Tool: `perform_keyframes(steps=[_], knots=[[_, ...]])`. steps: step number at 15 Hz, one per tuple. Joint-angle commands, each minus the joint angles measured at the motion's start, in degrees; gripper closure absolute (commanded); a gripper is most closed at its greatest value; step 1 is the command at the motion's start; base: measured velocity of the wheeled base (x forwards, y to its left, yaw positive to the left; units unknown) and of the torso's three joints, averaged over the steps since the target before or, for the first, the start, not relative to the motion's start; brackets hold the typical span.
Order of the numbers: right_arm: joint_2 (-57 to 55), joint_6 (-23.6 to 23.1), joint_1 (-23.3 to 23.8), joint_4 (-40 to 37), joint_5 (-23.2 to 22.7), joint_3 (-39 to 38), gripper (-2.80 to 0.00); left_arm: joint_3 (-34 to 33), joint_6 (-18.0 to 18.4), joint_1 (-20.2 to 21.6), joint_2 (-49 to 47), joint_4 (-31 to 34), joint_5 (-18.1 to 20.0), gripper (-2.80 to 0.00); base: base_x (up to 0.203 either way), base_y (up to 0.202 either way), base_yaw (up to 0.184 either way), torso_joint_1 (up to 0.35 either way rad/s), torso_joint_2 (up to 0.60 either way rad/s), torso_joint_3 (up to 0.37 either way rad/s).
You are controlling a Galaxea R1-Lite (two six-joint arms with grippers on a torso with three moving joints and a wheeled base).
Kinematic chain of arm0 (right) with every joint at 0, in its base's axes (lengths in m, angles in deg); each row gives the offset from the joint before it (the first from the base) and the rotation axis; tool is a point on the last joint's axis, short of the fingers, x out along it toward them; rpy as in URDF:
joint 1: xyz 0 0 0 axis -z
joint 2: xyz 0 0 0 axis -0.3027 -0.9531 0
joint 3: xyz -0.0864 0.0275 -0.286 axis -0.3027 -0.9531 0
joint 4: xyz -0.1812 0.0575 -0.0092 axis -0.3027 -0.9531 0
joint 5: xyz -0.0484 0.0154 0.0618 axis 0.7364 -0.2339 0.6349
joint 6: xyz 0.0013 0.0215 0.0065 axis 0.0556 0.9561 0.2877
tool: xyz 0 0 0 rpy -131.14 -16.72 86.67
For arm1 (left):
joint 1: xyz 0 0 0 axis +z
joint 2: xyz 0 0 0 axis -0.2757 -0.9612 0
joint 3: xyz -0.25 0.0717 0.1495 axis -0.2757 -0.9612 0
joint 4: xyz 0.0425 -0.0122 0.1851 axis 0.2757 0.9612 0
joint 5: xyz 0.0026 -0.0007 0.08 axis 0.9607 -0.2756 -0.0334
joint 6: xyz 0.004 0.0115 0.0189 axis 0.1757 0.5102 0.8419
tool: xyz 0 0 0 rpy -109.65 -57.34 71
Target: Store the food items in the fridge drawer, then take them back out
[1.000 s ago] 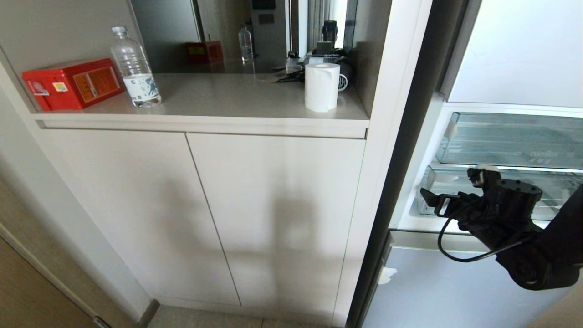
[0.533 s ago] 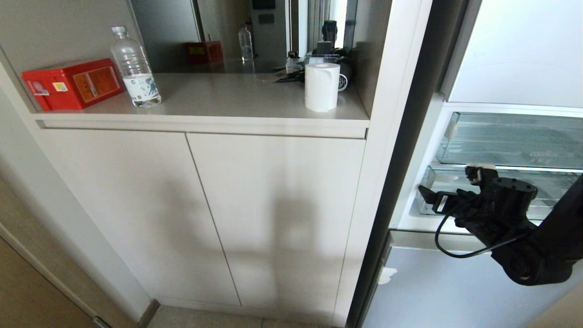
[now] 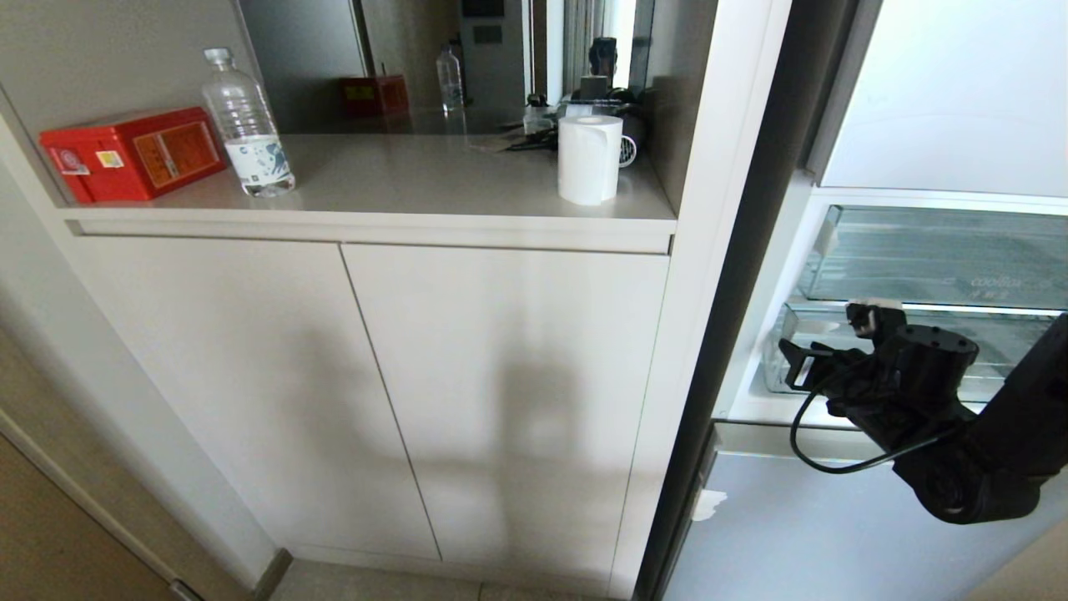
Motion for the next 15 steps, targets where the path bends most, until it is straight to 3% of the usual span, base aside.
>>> perform_keyframes(steps=[1,8,15], knots=[[0.10,0.08,-0.96,0.49,0.03,-0.01,0.00,-0.01,0.00,0.00,-0.09,0.01,-0.04,0.00,0.000,0.000,0.000,0.000,0.00,0.000],[0.79,0.69,-2.74,0.57,0.17,-1.78,0.00,-0.01,0.00,0.00,-0.09,0.01,-0.04,0.00,0.000,0.000,0.000,0.000,0.00,0.000],[8.15,0.58,-2.75,9.09,0.05,-18.53,0.00,-0.01,0.00,0.00,-0.01,0.01,-0.04,0.00,0.000,0.000,0.000,0.000,0.00,0.000]])
